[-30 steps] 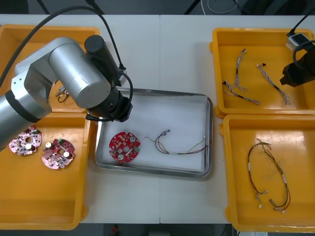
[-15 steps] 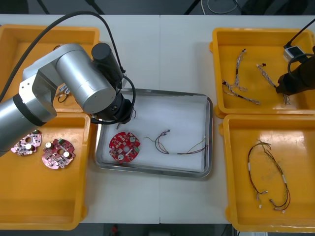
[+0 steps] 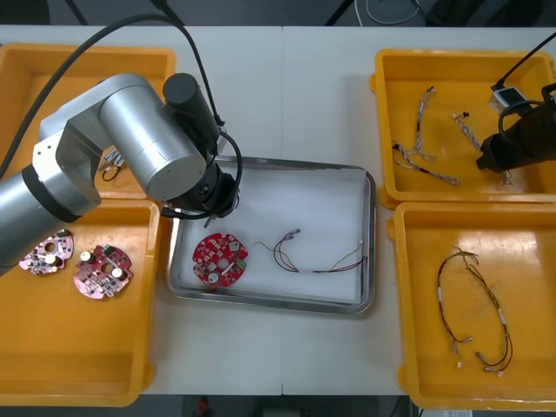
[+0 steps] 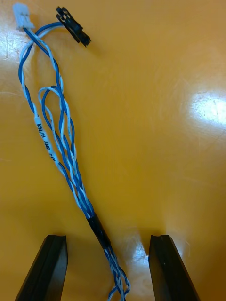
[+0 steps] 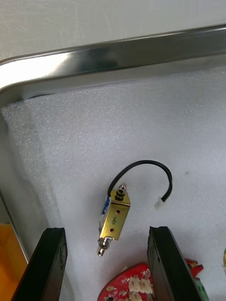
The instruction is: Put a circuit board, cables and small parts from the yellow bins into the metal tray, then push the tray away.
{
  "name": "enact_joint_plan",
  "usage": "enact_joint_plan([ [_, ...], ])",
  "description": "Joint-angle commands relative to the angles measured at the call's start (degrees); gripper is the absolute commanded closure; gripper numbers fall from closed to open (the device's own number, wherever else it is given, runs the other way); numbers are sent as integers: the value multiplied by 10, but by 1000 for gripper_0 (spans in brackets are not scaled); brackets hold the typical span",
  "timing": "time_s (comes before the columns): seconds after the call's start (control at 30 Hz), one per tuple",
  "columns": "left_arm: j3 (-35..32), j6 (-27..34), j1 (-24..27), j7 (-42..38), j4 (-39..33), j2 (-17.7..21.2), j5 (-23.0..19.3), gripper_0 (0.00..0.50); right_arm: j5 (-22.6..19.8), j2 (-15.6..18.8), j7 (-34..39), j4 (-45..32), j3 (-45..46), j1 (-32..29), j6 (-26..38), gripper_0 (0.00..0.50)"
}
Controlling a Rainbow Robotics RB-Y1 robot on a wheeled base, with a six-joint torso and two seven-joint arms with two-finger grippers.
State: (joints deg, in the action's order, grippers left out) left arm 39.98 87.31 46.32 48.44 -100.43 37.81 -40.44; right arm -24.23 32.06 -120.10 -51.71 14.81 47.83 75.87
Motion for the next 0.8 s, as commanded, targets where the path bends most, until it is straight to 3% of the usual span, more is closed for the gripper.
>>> enact_joint_plan([
  [0.03, -39, 41, 25, -90, -57, -9, -3, 0, 7, -3, -6, 12, -7, 19, -10, 123],
  [0.07, -48, 54, 25, -89, -66, -9, -7, 0, 8, -3, -5, 13, -7, 18, -12, 332],
  [0.13, -68, 74, 25, -86, -79, -9, -14, 0, 10, -3, -5, 13, -7, 18, -13, 500],
  [0.4, -170, 154, 26, -46, -108, 8, -43, 0, 18, 4, -4, 3, 0, 18, 2, 500],
  [0.67, -283, 223, 25, 46, -83, 33, -64, 0, 25, 17, -2, -114, 2, 19, 118, 500],
  [0.8, -331, 227, 28, 102, -49, 47, -63, 0, 23, 17, 1, -175, 10, 19, 183, 500],
])
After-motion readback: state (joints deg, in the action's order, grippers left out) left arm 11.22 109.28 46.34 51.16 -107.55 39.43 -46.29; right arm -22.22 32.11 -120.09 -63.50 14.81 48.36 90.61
